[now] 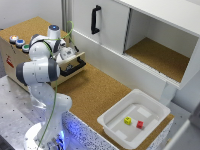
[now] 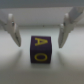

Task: Move to the drawer, then store the purple object

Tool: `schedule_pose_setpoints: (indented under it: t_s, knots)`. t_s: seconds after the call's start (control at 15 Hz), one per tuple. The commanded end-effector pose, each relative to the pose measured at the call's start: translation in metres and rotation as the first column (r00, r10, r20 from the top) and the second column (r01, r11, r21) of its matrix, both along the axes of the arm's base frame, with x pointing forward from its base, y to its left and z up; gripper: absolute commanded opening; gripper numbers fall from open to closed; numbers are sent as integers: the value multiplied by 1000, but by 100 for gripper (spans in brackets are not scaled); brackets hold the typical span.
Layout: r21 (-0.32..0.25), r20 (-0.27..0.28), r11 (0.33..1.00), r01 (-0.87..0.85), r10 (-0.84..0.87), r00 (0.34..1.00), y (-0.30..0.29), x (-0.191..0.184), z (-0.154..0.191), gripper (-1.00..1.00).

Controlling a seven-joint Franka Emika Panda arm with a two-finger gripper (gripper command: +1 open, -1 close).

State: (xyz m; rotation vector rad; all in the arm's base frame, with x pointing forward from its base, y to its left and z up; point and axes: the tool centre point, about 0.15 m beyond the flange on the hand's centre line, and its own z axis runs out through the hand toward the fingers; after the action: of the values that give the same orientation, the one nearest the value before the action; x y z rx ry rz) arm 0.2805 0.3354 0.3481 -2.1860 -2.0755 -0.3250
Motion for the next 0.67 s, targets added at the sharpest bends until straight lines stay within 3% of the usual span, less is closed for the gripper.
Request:
schedule_pose_setpoints:
  t_s: [0.0, 0.27, 0.47, 0.6]
  knots:
    - [-78, 19, 997, -12, 13, 1000, -5, -16, 77, 100]
    - [-124, 54, 980, 155, -149, 987, -36, -7, 93, 100]
    - [-86, 50, 947, 308, -305, 951, -70, 3, 99, 100]
    - [-93, 51, 889, 449, -446, 894, -107, 16, 99, 100]
